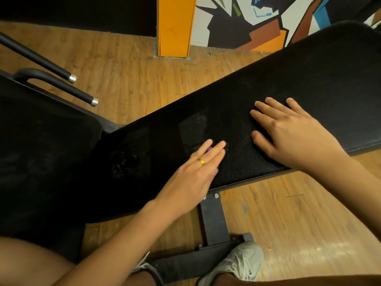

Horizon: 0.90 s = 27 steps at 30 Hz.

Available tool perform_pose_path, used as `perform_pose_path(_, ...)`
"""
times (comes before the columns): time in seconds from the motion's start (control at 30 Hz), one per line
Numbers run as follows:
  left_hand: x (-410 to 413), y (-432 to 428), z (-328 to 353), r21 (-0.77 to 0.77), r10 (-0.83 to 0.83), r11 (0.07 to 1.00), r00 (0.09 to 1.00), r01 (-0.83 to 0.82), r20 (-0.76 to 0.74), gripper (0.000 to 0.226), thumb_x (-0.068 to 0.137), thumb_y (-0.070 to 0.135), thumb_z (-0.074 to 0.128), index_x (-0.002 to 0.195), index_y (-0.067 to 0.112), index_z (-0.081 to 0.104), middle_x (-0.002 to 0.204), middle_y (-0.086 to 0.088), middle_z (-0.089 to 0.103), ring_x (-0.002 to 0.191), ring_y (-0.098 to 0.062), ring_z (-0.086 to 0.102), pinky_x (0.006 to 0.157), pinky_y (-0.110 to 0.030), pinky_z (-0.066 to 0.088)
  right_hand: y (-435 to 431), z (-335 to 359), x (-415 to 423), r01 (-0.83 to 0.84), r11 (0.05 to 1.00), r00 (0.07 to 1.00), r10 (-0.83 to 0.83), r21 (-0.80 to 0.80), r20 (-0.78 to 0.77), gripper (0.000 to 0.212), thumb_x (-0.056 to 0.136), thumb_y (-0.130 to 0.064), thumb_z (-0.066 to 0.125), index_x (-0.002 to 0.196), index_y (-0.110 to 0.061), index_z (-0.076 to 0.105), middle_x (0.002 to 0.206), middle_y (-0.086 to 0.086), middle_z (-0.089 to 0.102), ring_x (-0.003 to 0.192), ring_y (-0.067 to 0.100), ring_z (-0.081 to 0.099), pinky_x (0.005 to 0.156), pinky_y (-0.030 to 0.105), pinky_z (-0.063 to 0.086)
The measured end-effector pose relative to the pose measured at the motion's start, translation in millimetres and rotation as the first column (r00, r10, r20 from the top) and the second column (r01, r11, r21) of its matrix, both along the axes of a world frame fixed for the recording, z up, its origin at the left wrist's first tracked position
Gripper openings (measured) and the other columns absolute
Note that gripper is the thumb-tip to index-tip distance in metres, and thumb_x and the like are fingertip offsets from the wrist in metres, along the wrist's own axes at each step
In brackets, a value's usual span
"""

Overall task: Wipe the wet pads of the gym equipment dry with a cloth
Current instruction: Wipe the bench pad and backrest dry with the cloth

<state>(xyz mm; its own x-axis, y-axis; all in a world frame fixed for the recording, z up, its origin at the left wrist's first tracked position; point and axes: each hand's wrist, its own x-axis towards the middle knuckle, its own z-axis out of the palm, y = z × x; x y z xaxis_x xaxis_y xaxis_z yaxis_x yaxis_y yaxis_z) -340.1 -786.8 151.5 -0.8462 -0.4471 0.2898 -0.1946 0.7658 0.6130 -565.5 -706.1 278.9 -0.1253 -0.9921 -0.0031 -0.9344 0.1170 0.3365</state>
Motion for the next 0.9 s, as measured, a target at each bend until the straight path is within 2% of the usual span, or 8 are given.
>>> perform_pose_path(0.07,-10.8,1.9,7.8,-0.013,-0.014,1.0,1.0,0.013,-0.005,0.051,0.106,0.021,0.035,0.156,0.012,0.033,0.166,0.008,0.021,0.155,-0.008,0.006,0.122,-0.017,0.007,0.1,0.8,0.3,0.004,1.0,1.0,-0.004,0.003,0.0,0.068,0.098,-0.051,0.025,0.148,-0.01,0.047,0.155,0.013,0.044,0.148,0.03,0.033,0.119,0.055,0.024)
perform_pose_path(0.2,7.0,0.5,-4.8,0.031,0.023,0.999,1.0,-0.022,-0.012,0.05,0.105,0.02,0.034,0.155,0.016,0.035,0.164,0.013,0.023,0.154,-0.003,0.007,0.123,-0.019,0.011,1.5,1.5,1.1,-0.006,1.0,1.0,0.006,-0.011,-0.005,0.068,0.099,-0.05,0.025,0.147,-0.008,0.049,0.153,0.014,0.046,0.147,0.032,0.036,0.119,0.057,0.026)
perform_pose_path(0.37,40.2,-5.1,-27.7,0.263,0.282,0.921,0.958,-0.288,0.059,0.048,0.108,0.024,0.036,0.155,0.028,0.031,0.163,0.025,0.019,0.15,0.009,0.004,0.124,-0.036,0.023,0.7,0.1,1.2,0.0,1.0,1.0,0.0,-0.004,0.0,0.07,0.098,-0.051,0.023,0.148,-0.009,0.048,0.154,0.014,0.045,0.147,0.032,0.035,0.119,0.057,0.025)
perform_pose_path(0.5,36.1,4.4,-25.1,0.319,0.345,0.88,0.935,-0.351,0.078,0.048,0.109,0.028,0.036,0.156,0.03,0.029,0.162,0.027,0.016,0.149,0.012,0.0,0.124,-0.041,0.022,1.3,0.2,1.3,-0.008,1.0,1.0,0.007,-0.015,-0.011,0.068,0.099,-0.05,0.024,0.147,-0.009,0.049,0.153,0.014,0.046,0.146,0.032,0.036,0.119,0.057,0.026)
perform_pose_path(0.63,26.8,3.1,-24.5,0.313,0.392,0.863,0.916,-0.398,0.084,0.049,0.109,0.026,0.035,0.157,0.028,0.028,0.164,0.023,0.015,0.151,0.006,0.0,0.124,-0.039,0.02,1.2,-1.2,0.3,-0.012,1.0,1.0,0.012,-0.021,-0.015,0.068,0.099,-0.049,0.025,0.146,-0.007,0.05,0.152,0.015,0.048,0.145,0.033,0.038,0.118,0.057,0.027)
perform_pose_path(0.77,6.0,-14.1,-13.5,0.319,0.481,0.812,0.87,-0.489,0.109,0.047,0.11,0.023,0.033,0.157,0.018,0.033,0.165,0.011,0.022,0.154,-0.006,0.006,0.122,-0.041,0.02,0.4,-1.4,-1.1,-0.011,1.0,1.0,0.01,-0.013,-0.019,0.068,0.099,-0.05,0.025,0.147,-0.007,0.049,0.153,0.015,0.046,0.146,0.032,0.037,0.118,0.056,0.026)
perform_pose_path(0.9,-22.8,-61.3,-2.8,0.317,0.518,0.777,0.838,-0.544,0.17,0.047,0.111,0.021,0.03,0.157,0.012,0.032,0.167,0.001,0.022,0.156,-0.018,0.008,0.122,-0.047,0.018,0.2,-0.3,-0.5,-0.003,1.0,1.0,0.003,-0.012,-0.011,0.068,0.098,-0.05,0.026,0.148,-0.008,0.048,0.154,0.014,0.045,0.147,0.032,0.035,0.119,0.055,0.024)
